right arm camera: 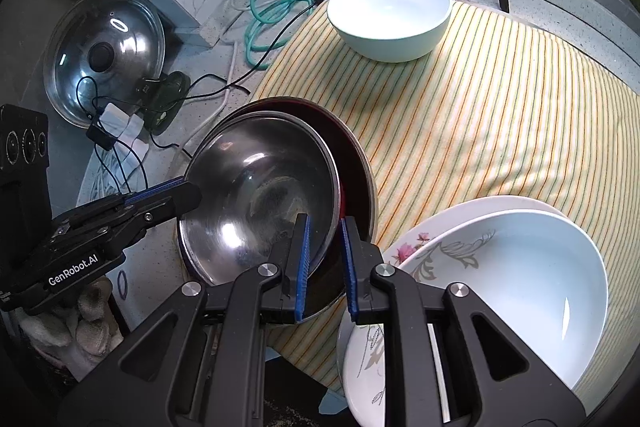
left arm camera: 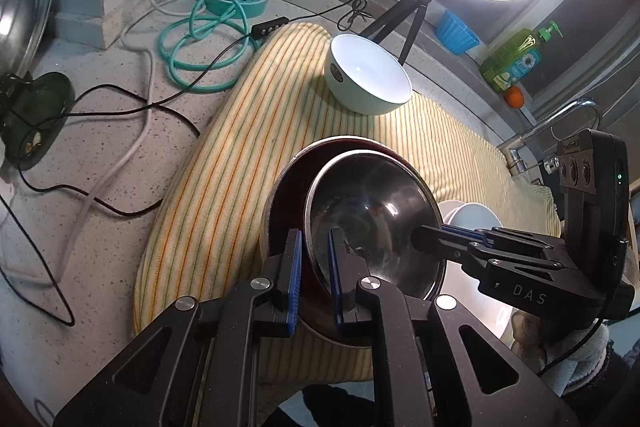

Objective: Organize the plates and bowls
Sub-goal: 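Open the left gripper and withdraw it from the bowl stack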

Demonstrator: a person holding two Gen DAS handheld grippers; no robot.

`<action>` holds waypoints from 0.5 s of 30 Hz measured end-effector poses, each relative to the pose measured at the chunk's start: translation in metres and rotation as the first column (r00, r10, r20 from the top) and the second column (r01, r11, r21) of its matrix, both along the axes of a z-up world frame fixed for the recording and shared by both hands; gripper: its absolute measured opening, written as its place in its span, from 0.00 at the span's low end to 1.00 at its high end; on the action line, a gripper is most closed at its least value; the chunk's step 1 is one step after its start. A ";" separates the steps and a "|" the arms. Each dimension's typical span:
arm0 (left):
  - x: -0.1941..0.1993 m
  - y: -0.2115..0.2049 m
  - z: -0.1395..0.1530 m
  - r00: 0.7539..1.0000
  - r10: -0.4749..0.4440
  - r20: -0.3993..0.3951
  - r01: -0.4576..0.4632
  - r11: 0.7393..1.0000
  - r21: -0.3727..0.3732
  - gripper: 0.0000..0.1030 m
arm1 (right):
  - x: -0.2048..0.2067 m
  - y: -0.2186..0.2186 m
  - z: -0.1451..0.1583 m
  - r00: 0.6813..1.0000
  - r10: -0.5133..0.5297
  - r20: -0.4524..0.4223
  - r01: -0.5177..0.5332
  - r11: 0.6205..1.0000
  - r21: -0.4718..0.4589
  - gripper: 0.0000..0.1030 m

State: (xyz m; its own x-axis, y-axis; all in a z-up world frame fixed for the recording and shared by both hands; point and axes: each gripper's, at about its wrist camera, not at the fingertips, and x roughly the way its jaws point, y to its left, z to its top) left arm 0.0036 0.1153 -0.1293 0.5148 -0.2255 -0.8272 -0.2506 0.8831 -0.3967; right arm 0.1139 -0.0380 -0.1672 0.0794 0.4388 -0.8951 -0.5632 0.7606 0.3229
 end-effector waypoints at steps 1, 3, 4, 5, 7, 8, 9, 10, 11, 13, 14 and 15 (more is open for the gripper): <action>0.000 0.000 0.000 1.000 -0.002 0.000 0.002 1.000 0.003 0.11 | 0.000 0.001 0.000 1.000 0.001 0.005 -0.001 1.000 -0.003 0.17; 0.001 0.000 -0.002 1.000 -0.006 -0.006 0.006 1.000 0.001 0.11 | 0.000 0.002 0.000 1.000 0.003 0.014 -0.003 1.000 -0.008 0.17; 0.002 -0.001 -0.003 1.000 -0.008 -0.012 0.007 1.000 -0.006 0.12 | 0.000 0.001 0.000 1.000 0.002 0.016 -0.002 1.000 -0.007 0.17; 0.002 -0.001 -0.004 1.000 -0.006 -0.016 0.006 1.000 -0.007 0.12 | 0.000 0.002 -0.001 1.000 0.001 0.012 -0.001 1.000 -0.007 0.17; 0.003 -0.001 -0.005 1.000 -0.006 -0.015 0.006 1.000 -0.009 0.16 | 0.001 0.002 -0.001 1.000 -0.001 0.012 0.001 1.000 -0.002 0.22; 0.002 -0.001 -0.005 1.000 -0.001 -0.014 0.001 1.000 -0.011 0.17 | 0.001 0.002 -0.001 1.000 -0.001 0.017 0.001 1.000 -0.003 0.24; 0.002 -0.001 -0.005 1.000 0.000 -0.013 0.000 1.000 -0.014 0.19 | 0.001 0.001 0.000 1.000 0.001 0.018 -0.001 1.000 0.004 0.28; 0.002 -0.001 -0.004 1.000 -0.001 -0.008 0.001 1.000 -0.016 0.20 | 0.001 0.001 0.000 1.000 0.003 0.017 -0.003 1.000 0.011 0.31; 0.002 -0.001 -0.003 1.000 0.001 -0.005 -0.001 1.000 -0.012 0.20 | 0.002 0.001 -0.001 1.000 0.002 0.016 -0.002 1.000 0.014 0.32; 0.002 -0.001 -0.002 1.000 0.002 0.000 -0.002 1.000 -0.005 0.20 | 0.001 0.003 0.000 1.000 0.006 0.017 -0.006 1.000 0.019 0.33; 0.002 -0.001 -0.001 1.000 0.003 0.003 -0.003 1.000 -0.004 0.20 | 0.001 0.003 0.001 1.000 0.007 0.021 -0.008 1.000 0.019 0.33; 0.002 -0.001 0.000 1.000 0.002 0.008 -0.002 1.000 -0.006 0.20 | 0.000 0.003 0.002 1.000 0.009 0.022 -0.009 1.000 0.021 0.34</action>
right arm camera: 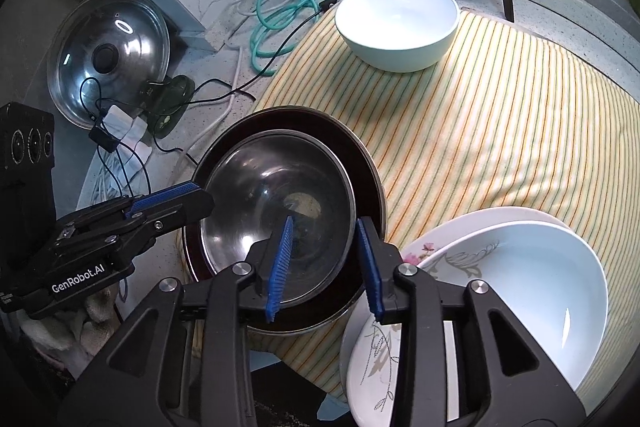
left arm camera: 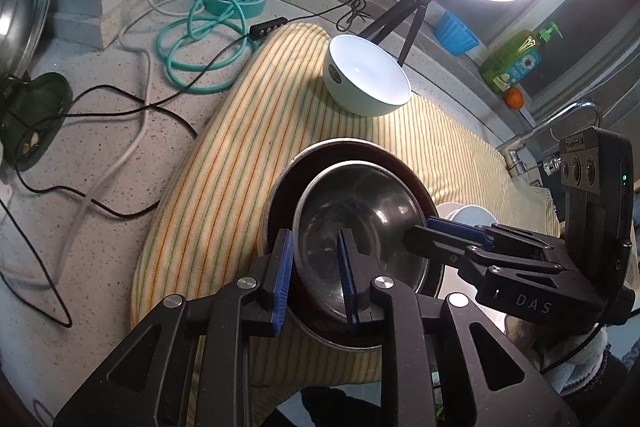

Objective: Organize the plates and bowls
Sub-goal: 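Open the left gripper and withdraw it from the bowl stack, then move the left gripper to the white bowl and grasp its rim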

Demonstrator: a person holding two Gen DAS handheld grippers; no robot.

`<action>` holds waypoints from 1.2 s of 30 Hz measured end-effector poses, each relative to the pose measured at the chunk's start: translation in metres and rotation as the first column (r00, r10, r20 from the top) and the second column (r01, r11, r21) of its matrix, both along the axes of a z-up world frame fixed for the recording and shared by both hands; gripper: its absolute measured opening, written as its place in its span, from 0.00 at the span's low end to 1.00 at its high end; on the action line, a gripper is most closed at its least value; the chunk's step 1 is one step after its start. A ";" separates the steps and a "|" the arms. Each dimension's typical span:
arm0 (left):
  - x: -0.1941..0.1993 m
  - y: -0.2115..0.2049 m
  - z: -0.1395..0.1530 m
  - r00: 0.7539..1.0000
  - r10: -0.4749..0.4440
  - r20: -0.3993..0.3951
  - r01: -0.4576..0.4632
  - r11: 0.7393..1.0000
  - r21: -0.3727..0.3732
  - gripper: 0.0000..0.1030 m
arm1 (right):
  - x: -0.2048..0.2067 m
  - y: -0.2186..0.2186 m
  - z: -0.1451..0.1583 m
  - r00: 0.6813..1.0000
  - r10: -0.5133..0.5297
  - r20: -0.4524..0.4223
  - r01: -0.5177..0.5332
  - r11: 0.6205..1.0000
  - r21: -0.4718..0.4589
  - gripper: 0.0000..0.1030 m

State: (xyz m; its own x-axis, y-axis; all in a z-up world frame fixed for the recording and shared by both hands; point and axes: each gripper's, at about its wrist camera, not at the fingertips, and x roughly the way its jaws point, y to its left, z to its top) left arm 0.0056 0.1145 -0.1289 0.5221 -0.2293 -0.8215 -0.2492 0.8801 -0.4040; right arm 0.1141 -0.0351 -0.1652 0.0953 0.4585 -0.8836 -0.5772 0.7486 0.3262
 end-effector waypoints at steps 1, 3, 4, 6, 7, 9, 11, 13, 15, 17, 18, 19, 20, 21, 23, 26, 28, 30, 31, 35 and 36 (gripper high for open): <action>0.000 0.000 0.001 1.000 -0.002 0.005 0.002 1.000 -0.001 0.20 | 0.000 0.000 0.001 1.000 0.003 -0.001 -0.003 1.000 0.006 0.38; 0.000 -0.001 0.004 1.000 -0.007 0.013 0.007 1.000 0.001 0.21 | -0.002 0.000 0.004 1.000 0.010 0.001 -0.010 1.000 0.021 0.46; 0.001 -0.001 0.006 1.000 -0.010 0.015 0.010 1.000 -0.001 0.21 | -0.002 0.000 0.007 1.000 0.012 0.005 -0.012 0.999 0.029 0.50; 0.003 -0.001 0.008 1.000 -0.013 0.019 0.013 1.000 -0.001 0.28 | -0.003 -0.001 0.012 1.000 0.013 0.015 -0.013 0.999 0.047 0.57; 0.003 0.000 0.009 1.000 -0.010 0.024 0.010 1.000 0.000 0.31 | -0.003 -0.001 0.016 1.000 0.011 0.020 -0.013 0.998 0.059 0.60; 0.004 0.001 0.012 0.999 -0.010 0.032 0.010 1.000 -0.002 0.34 | -0.002 -0.004 0.023 0.999 0.004 0.032 -0.006 0.997 0.075 0.70; 0.007 0.003 0.015 0.999 -0.008 0.036 0.008 1.000 0.000 0.43 | 0.000 -0.006 0.029 0.999 0.000 0.040 -0.003 0.996 0.085 0.75; 0.011 0.005 0.017 0.999 -0.004 0.038 0.004 1.000 0.004 0.48 | 0.004 -0.008 0.033 0.999 -0.011 0.048 0.007 0.996 0.085 0.75; 0.016 0.008 0.019 0.999 -0.005 0.044 0.005 1.000 0.007 0.48 | 0.011 -0.012 0.037 0.998 -0.031 0.055 0.027 0.996 0.085 0.75; 0.022 0.011 0.021 0.999 -0.009 0.045 0.009 1.000 0.001 0.48 | 0.021 -0.017 0.040 0.997 -0.059 0.051 0.054 0.994 0.090 0.79; 0.026 0.013 0.022 0.999 -0.013 0.046 0.013 1.000 -0.002 0.48 | 0.025 -0.019 0.041 0.996 -0.072 0.048 0.067 0.993 0.093 0.83; 0.029 0.015 0.023 0.999 -0.018 0.047 0.018 1.000 -0.003 0.48 | 0.031 -0.023 0.043 0.995 -0.089 0.044 0.085 0.991 0.101 0.84; 0.035 0.017 0.024 0.999 -0.021 0.049 0.021 1.000 0.000 0.49 | 0.036 -0.026 0.045 0.994 -0.101 0.040 0.096 0.990 0.107 0.84; 0.039 0.020 0.025 0.998 -0.024 0.051 0.024 1.000 0.003 0.49 | 0.042 -0.029 0.047 0.993 -0.116 0.039 0.111 0.988 0.111 0.84; 0.049 0.025 0.027 0.998 -0.023 0.060 0.023 1.000 0.011 0.49 | 0.054 -0.036 0.051 0.989 -0.144 0.041 0.138 0.983 0.118 0.84; 0.064 0.034 0.030 0.997 -0.015 0.079 0.015 1.000 0.001 0.49 | 0.073 -0.044 0.054 0.982 -0.187 0.032 0.181 0.974 0.134 0.84; 0.074 0.040 0.029 0.996 -0.014 0.086 0.016 1.000 -0.017 0.48 | 0.085 -0.050 0.053 0.977 -0.211 0.004 0.208 0.966 0.153 0.84; 0.086 0.044 0.027 0.996 -0.013 0.087 0.016 0.999 -0.034 0.48 | 0.094 -0.054 0.050 0.971 -0.239 -0.012 0.238 0.956 0.171 0.84; 0.093 0.045 0.025 0.996 -0.020 0.090 0.024 0.999 -0.047 0.48 | 0.099 -0.056 0.049 0.967 -0.253 -0.021 0.253 0.951 0.179 0.84; 0.113 0.046 0.019 0.995 -0.039 0.095 0.045 0.997 -0.061 0.47 | 0.116 -0.058 0.040 0.955 -0.292 -0.052 0.297 0.936 0.191 0.84; 0.119 0.045 0.017 0.995 -0.049 0.090 0.054 0.997 -0.053 0.46 | 0.120 -0.058 0.037 0.952 -0.301 -0.059 0.306 0.933 0.189 0.84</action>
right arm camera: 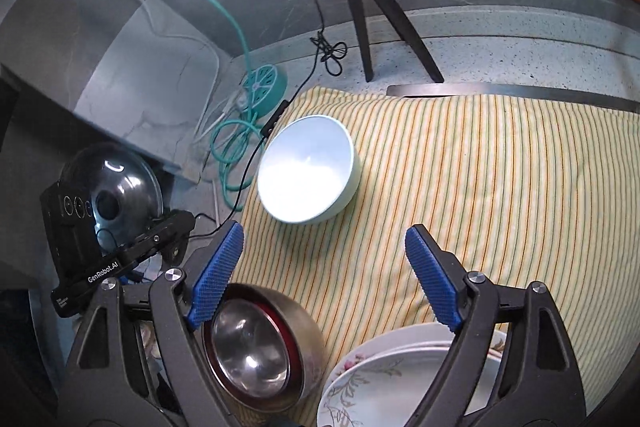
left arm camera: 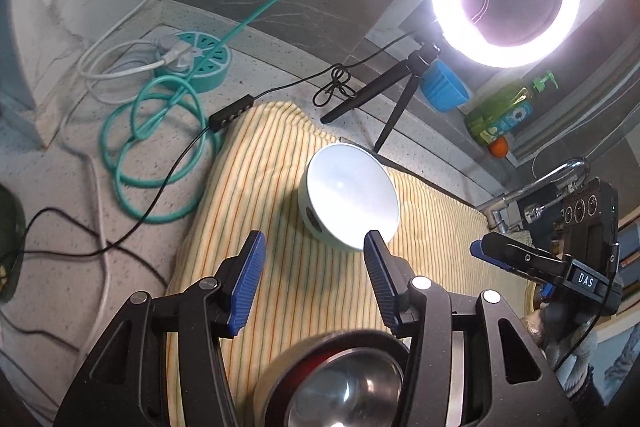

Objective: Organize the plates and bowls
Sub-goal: 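Move the left gripper to the white bowl and grasp its rim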

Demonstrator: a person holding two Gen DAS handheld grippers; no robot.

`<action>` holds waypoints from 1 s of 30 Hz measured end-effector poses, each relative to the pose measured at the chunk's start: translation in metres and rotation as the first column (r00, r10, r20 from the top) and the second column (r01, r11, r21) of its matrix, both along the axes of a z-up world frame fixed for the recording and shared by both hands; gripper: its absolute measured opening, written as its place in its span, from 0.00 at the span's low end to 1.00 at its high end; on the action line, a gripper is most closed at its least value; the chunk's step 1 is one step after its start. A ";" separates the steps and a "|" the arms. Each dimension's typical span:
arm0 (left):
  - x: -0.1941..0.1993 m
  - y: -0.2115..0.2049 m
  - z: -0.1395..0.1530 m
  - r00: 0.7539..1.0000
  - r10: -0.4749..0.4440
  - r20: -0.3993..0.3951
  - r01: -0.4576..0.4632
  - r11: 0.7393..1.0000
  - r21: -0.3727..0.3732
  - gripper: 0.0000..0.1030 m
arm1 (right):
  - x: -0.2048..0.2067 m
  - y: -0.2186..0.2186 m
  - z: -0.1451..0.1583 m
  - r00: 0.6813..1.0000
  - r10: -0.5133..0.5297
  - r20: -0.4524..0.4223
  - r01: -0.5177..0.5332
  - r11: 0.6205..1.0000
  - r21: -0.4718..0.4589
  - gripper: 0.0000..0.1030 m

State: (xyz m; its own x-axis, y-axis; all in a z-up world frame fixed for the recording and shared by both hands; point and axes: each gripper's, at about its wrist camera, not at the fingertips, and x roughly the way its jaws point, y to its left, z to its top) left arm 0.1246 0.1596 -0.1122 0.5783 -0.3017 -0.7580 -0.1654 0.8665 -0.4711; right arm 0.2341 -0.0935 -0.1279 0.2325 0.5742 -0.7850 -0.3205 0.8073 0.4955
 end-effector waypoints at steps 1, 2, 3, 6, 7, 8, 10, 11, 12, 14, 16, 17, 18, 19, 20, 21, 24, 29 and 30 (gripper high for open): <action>0.005 0.000 -0.002 1.000 -0.003 -0.003 0.003 1.000 0.007 0.46 | 0.004 0.000 -0.003 1.000 -0.009 -0.007 0.009 1.000 0.002 0.83; 0.010 0.000 -0.004 1.000 -0.007 -0.005 0.007 1.000 0.010 0.45 | 0.008 0.000 -0.006 1.000 -0.017 -0.013 0.017 1.000 0.002 0.82; 0.015 0.000 -0.005 1.000 -0.012 -0.011 0.012 1.000 0.014 0.45 | 0.012 0.000 -0.009 0.999 -0.024 -0.021 0.024 1.000 0.003 0.77; 0.030 -0.001 -0.012 0.999 -0.027 -0.029 0.027 1.000 0.011 0.40 | 0.022 0.003 -0.018 0.998 -0.033 -0.044 0.033 0.999 0.008 0.66; 0.035 0.000 -0.015 0.999 -0.030 -0.037 0.030 1.000 0.003 0.36 | 0.025 0.005 -0.021 0.998 -0.033 -0.052 0.034 0.999 0.011 0.64; 0.039 0.000 -0.019 0.998 -0.031 -0.047 0.031 1.000 -0.006 0.35 | 0.028 0.006 -0.024 0.998 -0.034 -0.059 0.035 0.999 0.011 0.63; 0.047 0.002 -0.025 0.998 -0.029 -0.062 0.028 0.999 -0.020 0.30 | 0.033 0.009 -0.029 0.997 -0.035 -0.068 0.036 0.999 0.008 0.60; 0.050 0.002 -0.028 0.997 -0.027 -0.069 0.025 0.999 -0.028 0.28 | 0.036 0.011 -0.031 0.997 -0.034 -0.072 0.035 0.999 0.007 0.58; 0.053 0.003 -0.031 0.997 -0.026 -0.075 0.023 0.999 -0.038 0.28 | 0.038 0.012 -0.034 0.996 -0.033 -0.077 0.034 0.999 0.008 0.55; 0.058 0.005 -0.036 0.996 -0.023 -0.086 0.018 0.998 -0.060 0.25 | 0.044 0.016 -0.039 0.995 -0.031 -0.090 0.031 0.999 0.008 0.53; 0.063 0.006 -0.040 0.995 -0.022 -0.094 0.015 0.997 -0.072 0.25 | 0.049 0.019 -0.045 0.994 -0.031 -0.101 0.032 0.999 0.004 0.50; 0.064 0.006 -0.042 0.995 -0.021 -0.097 0.014 0.997 -0.076 0.24 | 0.051 0.021 -0.048 0.994 -0.031 -0.108 0.032 0.999 0.004 0.48; 0.066 0.006 -0.043 0.995 -0.022 -0.099 0.014 0.997 -0.081 0.24 | 0.053 0.023 -0.050 0.993 -0.030 -0.115 0.031 1.000 0.004 0.46; 0.067 0.006 -0.044 0.995 -0.024 -0.101 0.016 0.997 -0.082 0.23 | 0.055 0.024 -0.053 0.992 -0.029 -0.121 0.030 1.000 0.004 0.44; 0.069 0.005 -0.045 0.994 -0.026 -0.103 0.017 0.997 -0.080 0.22 | 0.056 0.026 -0.056 0.992 -0.026 -0.127 0.027 1.000 0.002 0.43; 0.070 0.005 -0.047 0.994 -0.026 -0.107 0.018 0.997 -0.081 0.22 | 0.058 0.028 -0.058 0.991 -0.024 -0.131 0.024 1.000 0.001 0.42; 0.074 0.007 -0.051 0.993 -0.026 -0.118 0.015 0.996 -0.092 0.16 | 0.061 0.033 -0.064 0.990 -0.019 -0.139 0.019 1.000 -0.004 0.34; 0.076 0.007 -0.055 0.992 -0.026 -0.127 0.013 0.995 -0.098 0.13 | 0.063 0.042 -0.073 0.989 -0.007 -0.146 0.003 1.000 -0.029 0.26; 0.077 0.007 -0.056 0.991 -0.026 -0.128 0.013 0.995 -0.099 0.12 | 0.064 0.042 -0.074 0.989 -0.006 -0.147 0.001 1.000 -0.032 0.25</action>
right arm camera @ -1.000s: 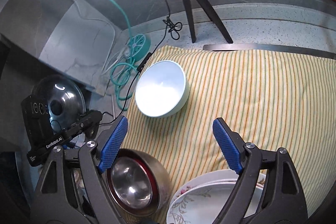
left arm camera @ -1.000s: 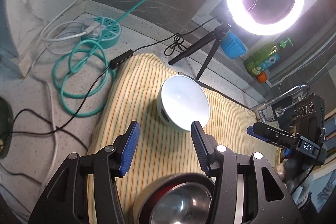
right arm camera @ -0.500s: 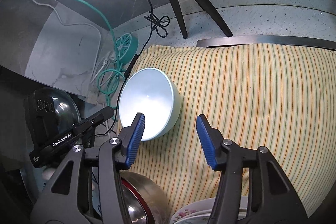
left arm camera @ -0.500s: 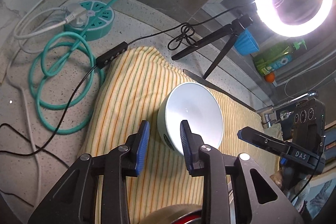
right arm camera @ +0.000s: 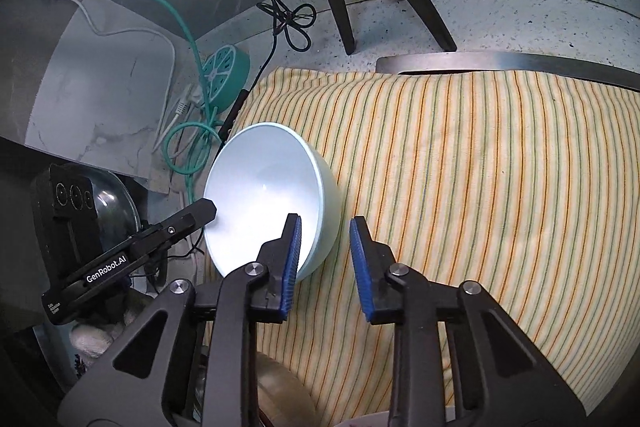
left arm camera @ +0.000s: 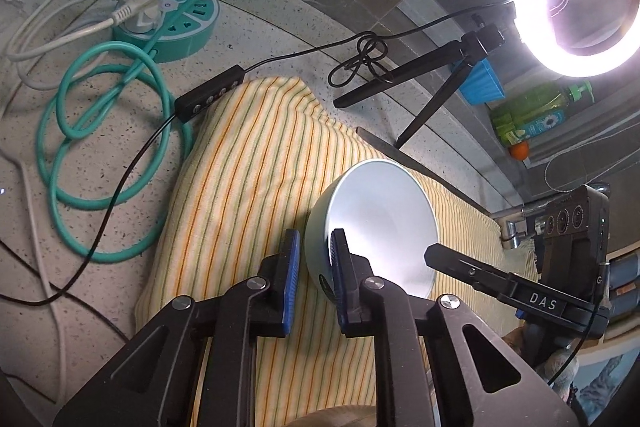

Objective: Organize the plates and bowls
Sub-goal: 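Move the left gripper to the white bowl and grasp its rim, then lift the white bowl and lower it into the nested steel bowls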

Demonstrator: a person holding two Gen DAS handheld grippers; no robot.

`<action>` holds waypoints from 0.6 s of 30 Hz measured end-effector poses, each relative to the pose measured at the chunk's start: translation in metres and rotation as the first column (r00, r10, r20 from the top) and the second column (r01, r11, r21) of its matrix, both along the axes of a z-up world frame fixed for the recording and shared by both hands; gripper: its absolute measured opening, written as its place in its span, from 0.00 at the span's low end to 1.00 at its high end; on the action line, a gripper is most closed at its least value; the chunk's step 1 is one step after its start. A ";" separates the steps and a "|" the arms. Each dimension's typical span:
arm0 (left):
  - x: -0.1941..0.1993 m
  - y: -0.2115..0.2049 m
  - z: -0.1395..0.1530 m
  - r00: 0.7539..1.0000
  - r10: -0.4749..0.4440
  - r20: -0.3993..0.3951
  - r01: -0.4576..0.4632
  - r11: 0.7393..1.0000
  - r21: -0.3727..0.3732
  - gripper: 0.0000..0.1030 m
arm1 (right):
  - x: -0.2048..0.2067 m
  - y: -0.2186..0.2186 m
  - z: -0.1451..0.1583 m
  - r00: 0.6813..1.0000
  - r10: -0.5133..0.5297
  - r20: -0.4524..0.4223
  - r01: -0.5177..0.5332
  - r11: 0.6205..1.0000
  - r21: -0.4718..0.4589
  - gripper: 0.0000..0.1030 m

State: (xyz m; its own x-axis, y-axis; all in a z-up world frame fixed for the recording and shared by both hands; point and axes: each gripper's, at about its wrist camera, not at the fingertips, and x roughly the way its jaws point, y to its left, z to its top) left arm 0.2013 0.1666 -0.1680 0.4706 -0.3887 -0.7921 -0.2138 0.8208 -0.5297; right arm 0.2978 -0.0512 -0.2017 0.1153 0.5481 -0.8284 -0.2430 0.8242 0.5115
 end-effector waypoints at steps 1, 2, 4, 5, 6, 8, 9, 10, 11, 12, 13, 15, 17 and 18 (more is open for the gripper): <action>0.001 -0.001 -0.001 1.000 -0.001 -0.001 0.001 1.000 0.001 0.11 | 0.000 0.001 -0.001 1.000 0.001 -0.001 -0.001 1.000 -0.004 0.23; 0.001 -0.001 -0.001 1.000 -0.001 -0.001 0.001 1.000 0.003 0.11 | 0.001 0.002 -0.003 1.000 0.003 -0.001 -0.003 1.000 -0.009 0.22; 0.002 -0.003 -0.001 1.000 -0.006 -0.001 0.006 1.000 0.002 0.09 | 0.002 0.004 -0.005 1.000 0.008 -0.004 -0.008 1.000 -0.010 0.17; 0.003 -0.004 -0.001 1.000 -0.007 -0.001 0.007 1.000 0.002 0.08 | 0.002 0.005 -0.006 1.000 0.011 -0.003 -0.011 1.000 -0.011 0.17; 0.004 -0.005 -0.001 1.000 -0.009 -0.002 0.009 1.000 0.005 0.08 | 0.002 0.006 -0.006 1.000 0.015 -0.002 -0.015 1.000 -0.015 0.15; 0.005 -0.007 -0.001 1.000 -0.006 -0.001 0.006 1.000 0.012 0.08 | 0.002 0.009 -0.007 1.000 0.021 0.002 -0.021 0.999 -0.024 0.14; 0.005 -0.007 0.000 1.000 -0.005 0.000 0.005 1.000 0.016 0.08 | 0.002 0.009 -0.006 1.000 0.021 0.007 -0.020 0.999 -0.028 0.14; 0.005 -0.007 0.000 1.000 -0.004 0.001 0.004 1.000 0.016 0.08 | 0.001 0.009 -0.006 1.000 0.020 0.010 -0.020 0.999 -0.030 0.14; 0.004 -0.007 0.001 1.000 -0.003 0.000 0.003 1.000 0.015 0.08 | 0.001 0.009 -0.005 1.000 0.020 0.010 -0.019 0.999 -0.029 0.14; 0.003 -0.007 0.001 1.000 -0.002 0.000 0.002 1.000 0.014 0.08 | 0.001 0.009 -0.005 1.000 0.020 0.007 -0.020 0.999 -0.026 0.14; 0.003 -0.007 0.002 1.000 -0.001 0.000 0.001 1.000 0.014 0.08 | 0.000 0.008 -0.005 1.000 0.020 0.003 -0.020 1.000 -0.022 0.14; 0.000 -0.007 0.006 1.000 -0.001 0.007 0.001 1.000 0.014 0.08 | -0.002 0.007 -0.002 1.000 0.021 0.003 -0.021 1.000 -0.016 0.14; -0.004 -0.007 0.010 1.000 0.003 0.014 -0.003 1.000 0.013 0.08 | -0.005 0.005 0.002 1.000 0.022 0.007 -0.022 1.000 -0.010 0.14; -0.006 -0.007 0.013 1.000 0.004 0.020 -0.004 1.000 0.015 0.08 | -0.006 0.005 0.004 1.000 0.023 0.010 -0.023 1.000 -0.008 0.14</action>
State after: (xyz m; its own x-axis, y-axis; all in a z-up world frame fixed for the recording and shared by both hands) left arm 0.1948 0.1597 -0.1550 0.4879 -0.3748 -0.7883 -0.2066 0.8279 -0.5215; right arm 0.2913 -0.0462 -0.1978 0.1106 0.5443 -0.8316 -0.2671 0.8222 0.5026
